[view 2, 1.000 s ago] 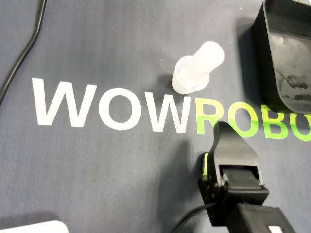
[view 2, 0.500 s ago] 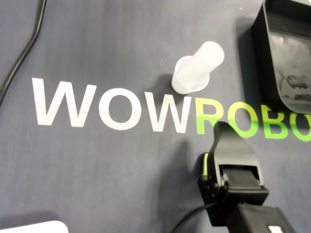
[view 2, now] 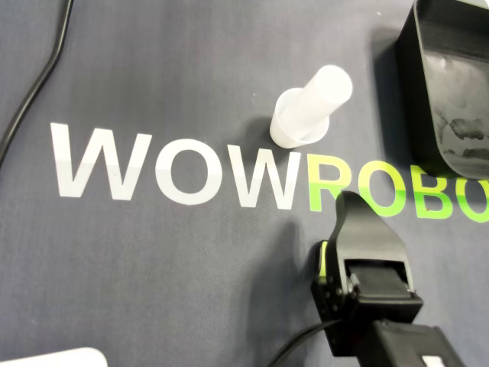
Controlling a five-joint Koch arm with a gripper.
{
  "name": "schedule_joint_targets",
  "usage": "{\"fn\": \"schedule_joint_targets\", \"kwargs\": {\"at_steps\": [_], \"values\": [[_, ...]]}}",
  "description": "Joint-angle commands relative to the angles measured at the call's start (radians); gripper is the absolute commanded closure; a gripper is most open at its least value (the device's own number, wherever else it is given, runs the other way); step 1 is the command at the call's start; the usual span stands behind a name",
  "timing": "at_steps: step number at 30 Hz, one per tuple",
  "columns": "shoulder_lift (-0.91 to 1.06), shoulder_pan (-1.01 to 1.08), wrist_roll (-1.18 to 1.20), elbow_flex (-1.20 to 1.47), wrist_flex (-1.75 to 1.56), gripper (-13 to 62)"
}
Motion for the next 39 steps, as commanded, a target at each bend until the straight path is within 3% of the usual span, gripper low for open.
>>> {"fn": "schedule_joint_targets", "kwargs": {"at_steps": [1,39], "values": [[0.074,0.0,0.008,0.041,0.0,15.1],[0.075,0.011,0.002,0.032,-0.064,15.7]]}}
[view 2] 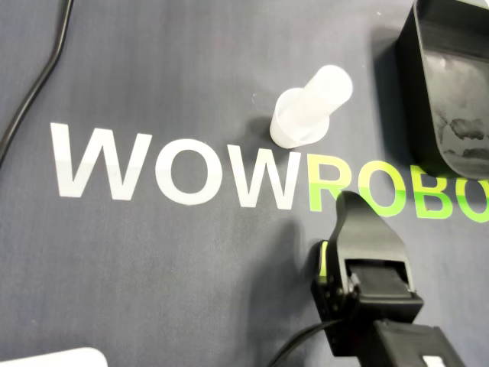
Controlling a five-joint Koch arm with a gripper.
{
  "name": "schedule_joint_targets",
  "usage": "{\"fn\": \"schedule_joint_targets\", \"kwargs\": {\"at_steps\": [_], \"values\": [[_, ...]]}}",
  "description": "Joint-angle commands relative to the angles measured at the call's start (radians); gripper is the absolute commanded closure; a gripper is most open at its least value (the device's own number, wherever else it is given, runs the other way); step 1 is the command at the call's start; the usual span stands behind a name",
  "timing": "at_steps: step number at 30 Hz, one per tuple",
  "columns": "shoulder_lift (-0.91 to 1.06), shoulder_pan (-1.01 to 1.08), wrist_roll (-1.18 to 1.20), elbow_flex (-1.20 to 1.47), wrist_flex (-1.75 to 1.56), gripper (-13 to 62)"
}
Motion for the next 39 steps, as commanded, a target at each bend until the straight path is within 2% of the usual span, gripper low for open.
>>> {"fn": "schedule_joint_targets", "kwargs": {"at_steps": [1,14,17,27,31,39], "values": [[0.075,0.002,-0.002,0.026,-0.067,15.8],[0.011,-0.006,-0.114,-0.284,-0.074,16.7],[0.008,-0.008,-0.259,-0.333,-0.107,16.7],[-0.066,-0.04,-0.95,-0.301,-0.591,17.6],[-0.199,-0.058,-1.112,-0.298,-0.798,17.6],[-0.589,-0.092,-1.241,-0.296,-1.312,17.6]]}}
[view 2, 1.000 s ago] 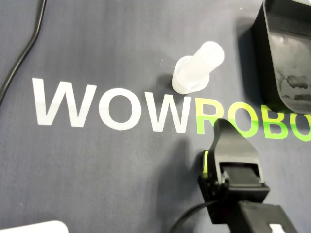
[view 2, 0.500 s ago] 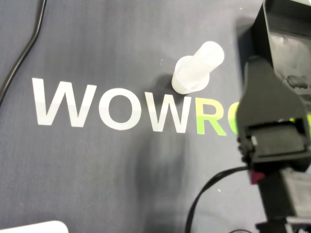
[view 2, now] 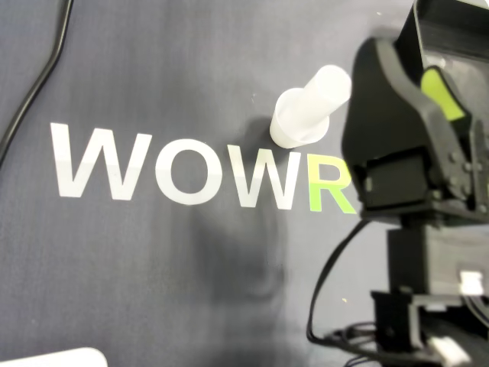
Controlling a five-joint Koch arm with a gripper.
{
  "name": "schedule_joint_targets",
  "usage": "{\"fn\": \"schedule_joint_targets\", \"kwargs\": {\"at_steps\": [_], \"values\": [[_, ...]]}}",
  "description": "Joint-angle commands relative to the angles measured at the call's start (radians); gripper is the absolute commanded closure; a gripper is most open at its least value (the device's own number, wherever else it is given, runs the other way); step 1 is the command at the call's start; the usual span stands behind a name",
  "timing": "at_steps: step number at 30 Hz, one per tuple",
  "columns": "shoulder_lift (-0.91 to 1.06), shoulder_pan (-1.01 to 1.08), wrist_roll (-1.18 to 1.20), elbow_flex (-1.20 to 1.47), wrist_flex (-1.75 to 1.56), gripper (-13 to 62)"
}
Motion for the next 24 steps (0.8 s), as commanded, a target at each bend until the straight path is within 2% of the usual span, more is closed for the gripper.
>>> {"fn": "schedule_joint_targets", "kwargs": {"at_steps": [1,5,24], "values": [[-0.061,-0.012,-0.032,-0.028,-0.193,17.5],[-0.161,-0.021,-0.041,-0.043,-0.25,17.5],[-0.383,-0.071,-0.091,-0.123,-0.236,19.2]]}}
